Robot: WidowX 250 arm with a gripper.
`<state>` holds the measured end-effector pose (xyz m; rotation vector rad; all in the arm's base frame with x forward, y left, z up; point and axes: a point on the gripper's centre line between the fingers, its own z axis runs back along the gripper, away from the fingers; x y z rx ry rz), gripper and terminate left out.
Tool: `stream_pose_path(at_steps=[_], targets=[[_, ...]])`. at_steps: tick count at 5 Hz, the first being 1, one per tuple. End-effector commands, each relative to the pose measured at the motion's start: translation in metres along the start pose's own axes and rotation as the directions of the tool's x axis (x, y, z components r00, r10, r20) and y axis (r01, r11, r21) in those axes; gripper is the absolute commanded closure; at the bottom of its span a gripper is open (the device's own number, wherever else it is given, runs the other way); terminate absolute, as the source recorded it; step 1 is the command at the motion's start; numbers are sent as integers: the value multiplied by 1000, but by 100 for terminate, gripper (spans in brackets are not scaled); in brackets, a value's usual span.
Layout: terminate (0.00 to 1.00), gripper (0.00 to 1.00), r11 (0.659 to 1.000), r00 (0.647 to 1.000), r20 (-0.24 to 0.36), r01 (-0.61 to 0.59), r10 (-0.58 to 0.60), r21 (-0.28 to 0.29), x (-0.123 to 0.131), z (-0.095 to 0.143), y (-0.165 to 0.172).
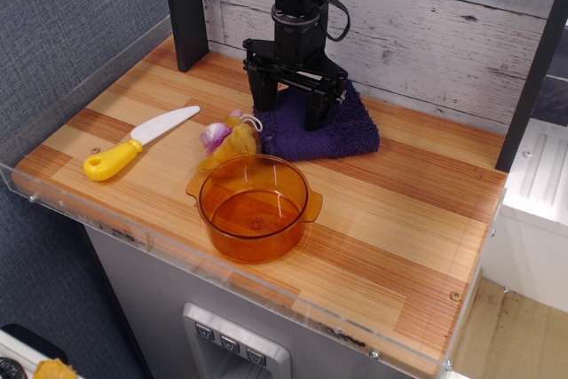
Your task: Place the purple cloth on the right center edge of the table.
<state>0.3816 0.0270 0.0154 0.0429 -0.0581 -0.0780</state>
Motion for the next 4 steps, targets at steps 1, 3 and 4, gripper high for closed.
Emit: stream_pose_path(at_steps=[1, 3, 4], targets=[[0, 0, 955, 955, 20, 297, -297, -7, -3, 12, -54], [0, 0, 883, 885, 1, 465, -465, -64, -22, 14, -89], [0, 0, 841, 844, -5, 534, -537, -86, -28, 12, -105]])
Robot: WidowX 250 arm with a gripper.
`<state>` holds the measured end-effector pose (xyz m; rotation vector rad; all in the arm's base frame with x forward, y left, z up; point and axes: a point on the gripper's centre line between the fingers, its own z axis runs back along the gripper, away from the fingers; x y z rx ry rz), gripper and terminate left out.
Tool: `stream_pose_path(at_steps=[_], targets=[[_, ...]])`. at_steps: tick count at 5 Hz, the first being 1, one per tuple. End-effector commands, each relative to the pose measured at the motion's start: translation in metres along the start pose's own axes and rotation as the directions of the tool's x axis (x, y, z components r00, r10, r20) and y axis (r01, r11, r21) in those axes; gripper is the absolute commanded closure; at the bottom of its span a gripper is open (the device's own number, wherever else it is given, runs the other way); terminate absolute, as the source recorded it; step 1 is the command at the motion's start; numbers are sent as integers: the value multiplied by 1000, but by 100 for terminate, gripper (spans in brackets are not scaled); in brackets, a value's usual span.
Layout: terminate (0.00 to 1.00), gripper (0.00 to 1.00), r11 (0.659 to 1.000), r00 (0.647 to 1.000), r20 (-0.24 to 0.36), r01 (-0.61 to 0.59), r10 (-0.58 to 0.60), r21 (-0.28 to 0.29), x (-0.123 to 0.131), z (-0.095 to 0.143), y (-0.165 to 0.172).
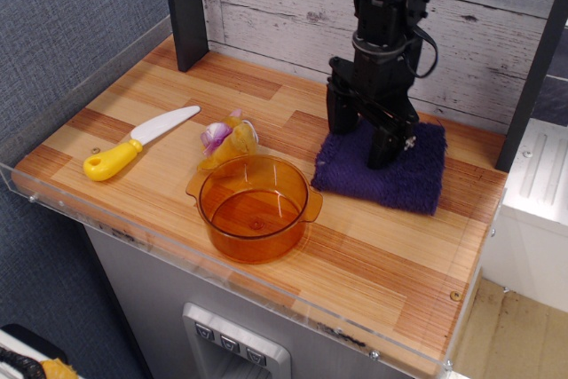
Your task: Place the purple cloth on the right center edge of the table.
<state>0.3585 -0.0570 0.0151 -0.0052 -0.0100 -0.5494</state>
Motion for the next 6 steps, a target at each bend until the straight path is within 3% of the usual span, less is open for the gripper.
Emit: stream_pose_path(at_steps=[1, 5, 6], targets=[[0, 0, 983, 984, 7, 178, -178, -31, 5, 6, -42], [0, 0, 985, 986, 19, 164, -163, -47, 2, 8, -34], [0, 0, 989, 978, 155, 144, -139, -24, -1, 33, -26]])
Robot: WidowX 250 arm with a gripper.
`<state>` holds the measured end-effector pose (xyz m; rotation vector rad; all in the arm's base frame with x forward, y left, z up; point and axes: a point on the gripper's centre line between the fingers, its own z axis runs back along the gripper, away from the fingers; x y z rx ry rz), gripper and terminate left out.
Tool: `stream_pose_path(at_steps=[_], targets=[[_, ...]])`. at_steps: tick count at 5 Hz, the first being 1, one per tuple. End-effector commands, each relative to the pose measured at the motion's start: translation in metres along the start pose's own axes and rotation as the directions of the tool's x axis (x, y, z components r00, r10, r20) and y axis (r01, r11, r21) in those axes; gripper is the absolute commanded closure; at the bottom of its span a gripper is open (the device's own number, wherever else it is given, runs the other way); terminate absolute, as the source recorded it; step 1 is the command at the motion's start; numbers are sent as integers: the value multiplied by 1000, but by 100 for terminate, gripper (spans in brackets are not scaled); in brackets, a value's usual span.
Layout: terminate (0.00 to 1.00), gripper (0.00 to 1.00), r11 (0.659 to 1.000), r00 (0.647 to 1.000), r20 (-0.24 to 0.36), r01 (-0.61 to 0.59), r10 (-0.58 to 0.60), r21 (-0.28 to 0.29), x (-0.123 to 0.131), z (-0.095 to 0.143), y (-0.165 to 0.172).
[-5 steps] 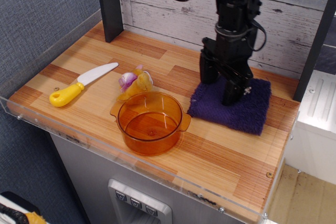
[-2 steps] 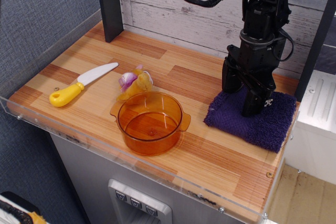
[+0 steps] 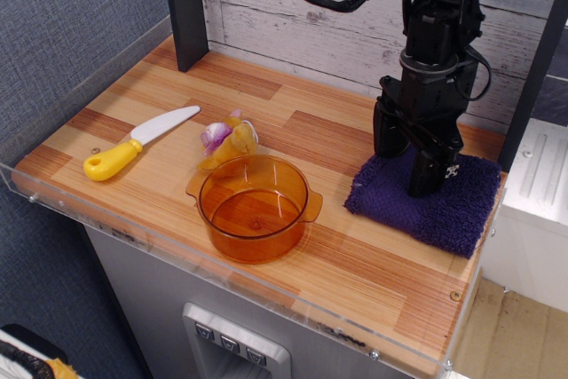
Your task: Place the purple cloth on the right center edge of the table.
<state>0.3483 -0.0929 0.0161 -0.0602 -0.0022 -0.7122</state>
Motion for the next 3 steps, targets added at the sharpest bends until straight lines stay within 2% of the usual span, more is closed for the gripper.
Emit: stream_pose_path(at_steps=[1, 2, 3], targets=[[0, 0, 995, 933, 358, 2, -37, 99, -16, 79, 2], [0, 0, 992, 843, 531, 20, -86, 128, -23, 123, -9], [0, 0, 990, 797, 599, -13, -73, 138, -35, 141, -11]])
